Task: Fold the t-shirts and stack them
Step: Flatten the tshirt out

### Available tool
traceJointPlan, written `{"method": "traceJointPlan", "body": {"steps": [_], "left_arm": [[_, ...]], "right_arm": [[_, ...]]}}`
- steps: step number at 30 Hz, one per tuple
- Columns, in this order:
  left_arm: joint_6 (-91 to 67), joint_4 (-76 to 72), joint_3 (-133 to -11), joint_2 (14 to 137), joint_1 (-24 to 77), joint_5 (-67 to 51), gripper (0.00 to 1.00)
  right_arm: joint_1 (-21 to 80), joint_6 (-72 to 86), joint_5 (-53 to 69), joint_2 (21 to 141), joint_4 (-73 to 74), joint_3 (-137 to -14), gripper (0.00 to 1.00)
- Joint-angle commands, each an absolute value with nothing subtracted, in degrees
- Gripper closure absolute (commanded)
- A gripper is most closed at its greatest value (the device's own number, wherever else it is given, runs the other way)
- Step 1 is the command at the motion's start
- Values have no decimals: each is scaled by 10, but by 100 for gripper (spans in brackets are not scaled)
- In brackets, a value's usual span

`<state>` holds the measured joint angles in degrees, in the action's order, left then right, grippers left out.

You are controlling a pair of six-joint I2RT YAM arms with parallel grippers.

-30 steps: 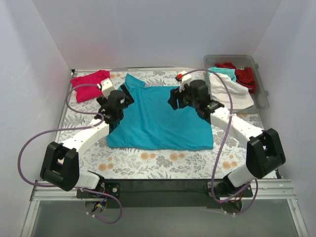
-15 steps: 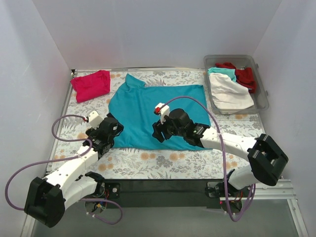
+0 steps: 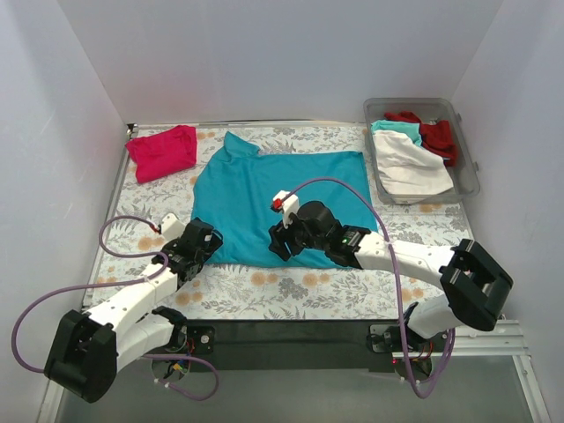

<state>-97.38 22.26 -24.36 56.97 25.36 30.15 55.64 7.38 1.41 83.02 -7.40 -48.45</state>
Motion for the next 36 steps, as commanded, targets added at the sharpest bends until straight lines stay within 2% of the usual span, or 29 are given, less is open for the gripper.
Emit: {"method": "traceJointPlan", "body": {"steps": [1,7,23,27,36], "left_arm": [[-998,222,-241,574,257,301,23],[-997,215,-241,606,257,276,35],[-993,269,-224,511,258,245,36],[-993,270,-222,511,262,229,54],[-1005,269,-216,539,280,219,51]], "right_arm": [[560,78,3,795,-102,-470,48],[560,81,3,816,-110,-461,48],[560,92,22,894,-120,-483,48],[560,92,20,897,-120,-482,48],[560,97,9,917,-119,-483,48]]}}
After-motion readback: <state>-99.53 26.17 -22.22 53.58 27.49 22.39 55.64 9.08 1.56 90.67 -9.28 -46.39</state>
